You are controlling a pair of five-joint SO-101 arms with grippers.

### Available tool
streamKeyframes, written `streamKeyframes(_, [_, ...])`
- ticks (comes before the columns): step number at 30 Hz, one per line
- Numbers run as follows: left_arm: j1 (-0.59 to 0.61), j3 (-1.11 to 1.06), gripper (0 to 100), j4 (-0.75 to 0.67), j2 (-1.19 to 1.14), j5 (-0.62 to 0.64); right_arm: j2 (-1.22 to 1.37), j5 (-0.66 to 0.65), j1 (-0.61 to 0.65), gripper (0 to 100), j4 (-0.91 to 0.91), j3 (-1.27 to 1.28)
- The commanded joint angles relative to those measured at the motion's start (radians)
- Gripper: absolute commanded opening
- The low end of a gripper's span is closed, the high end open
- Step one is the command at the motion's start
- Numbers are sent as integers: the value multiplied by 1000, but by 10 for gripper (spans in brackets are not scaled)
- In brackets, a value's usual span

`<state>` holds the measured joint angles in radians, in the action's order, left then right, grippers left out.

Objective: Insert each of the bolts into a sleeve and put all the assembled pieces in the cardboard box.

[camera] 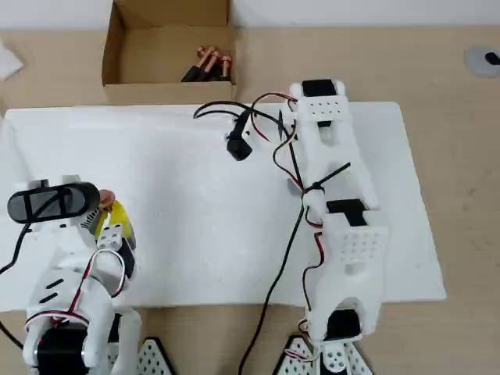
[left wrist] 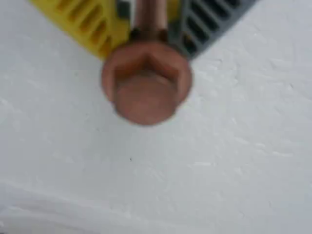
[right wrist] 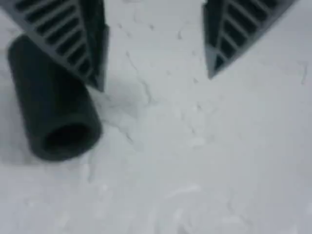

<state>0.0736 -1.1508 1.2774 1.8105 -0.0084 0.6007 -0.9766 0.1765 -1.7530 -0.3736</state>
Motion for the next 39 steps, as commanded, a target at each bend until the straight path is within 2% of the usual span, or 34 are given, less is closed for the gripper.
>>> streamKeyframes(1, [-5,5,6,-3,12,-14,8,-9,10,171,-6,-42])
streamKeyframes(7, [-5,3,6,-2,12,-46,7,-9,16,171,0,-44])
streamKeyframes(16, [-12,-14,6,-2,12,-60,-237,-9,42,173,-31,-104])
streamKeyframes(26, [-12,-15,6,-2,12,-64,5,-9,18,174,-21,-177])
streamKeyframes(29, [-12,-17,6,0,12,-107,79,-9,-7,174,-32,-248])
streamKeyframes(39, [-14,-11,6,28,12,-118,143,-9,-24,174,-34,-274])
